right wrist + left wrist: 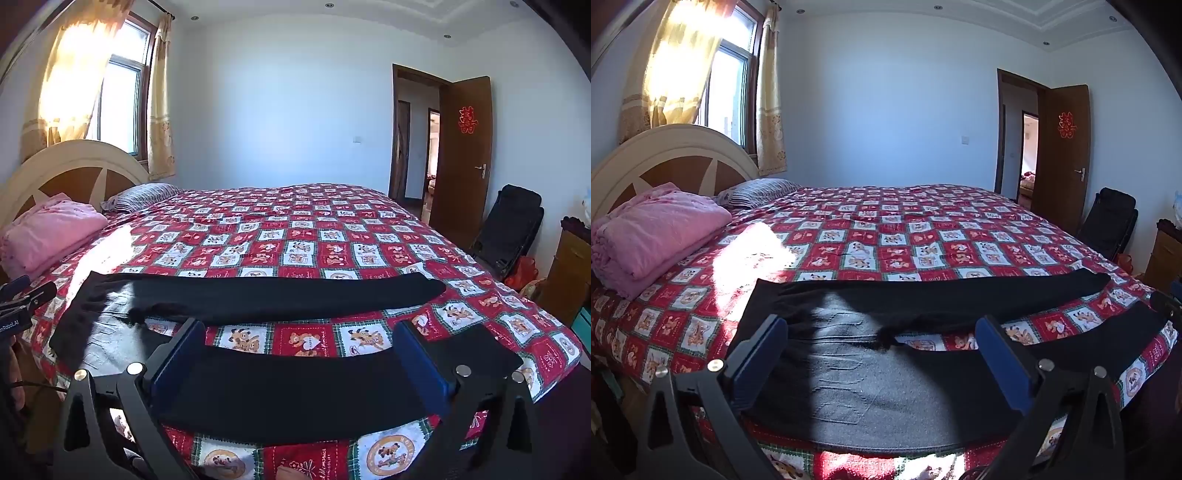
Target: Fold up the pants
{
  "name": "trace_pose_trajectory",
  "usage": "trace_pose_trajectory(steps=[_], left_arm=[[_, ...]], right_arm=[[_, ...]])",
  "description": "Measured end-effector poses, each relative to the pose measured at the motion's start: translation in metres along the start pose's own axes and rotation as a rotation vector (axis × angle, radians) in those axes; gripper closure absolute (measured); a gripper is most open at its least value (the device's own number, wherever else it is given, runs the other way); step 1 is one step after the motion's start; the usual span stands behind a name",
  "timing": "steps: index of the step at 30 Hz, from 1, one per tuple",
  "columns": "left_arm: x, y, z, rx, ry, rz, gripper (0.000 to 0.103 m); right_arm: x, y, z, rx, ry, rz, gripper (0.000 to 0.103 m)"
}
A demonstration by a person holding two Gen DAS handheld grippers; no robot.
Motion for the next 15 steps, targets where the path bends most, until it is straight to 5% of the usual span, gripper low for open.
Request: trace_pose_trajectory(steps=[15], left_arm=[[-0.0003,0.0025,0.0004,0.01,-0.002,0.017,0.0]], right_arm=[[-0.0029,-0.0003,-0.0035,-0.003,0.012,-0.003,0.001]])
Point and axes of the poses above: each gripper's, at about its wrist camera, not at the fingertips, and z roughly against the way its jaws point, y to its left, x to its top, the point moved 6 cm from there along -z, roughly the way its jaws point, and after that the axes turned 8 degrees about -y, right-handed, at the moved point
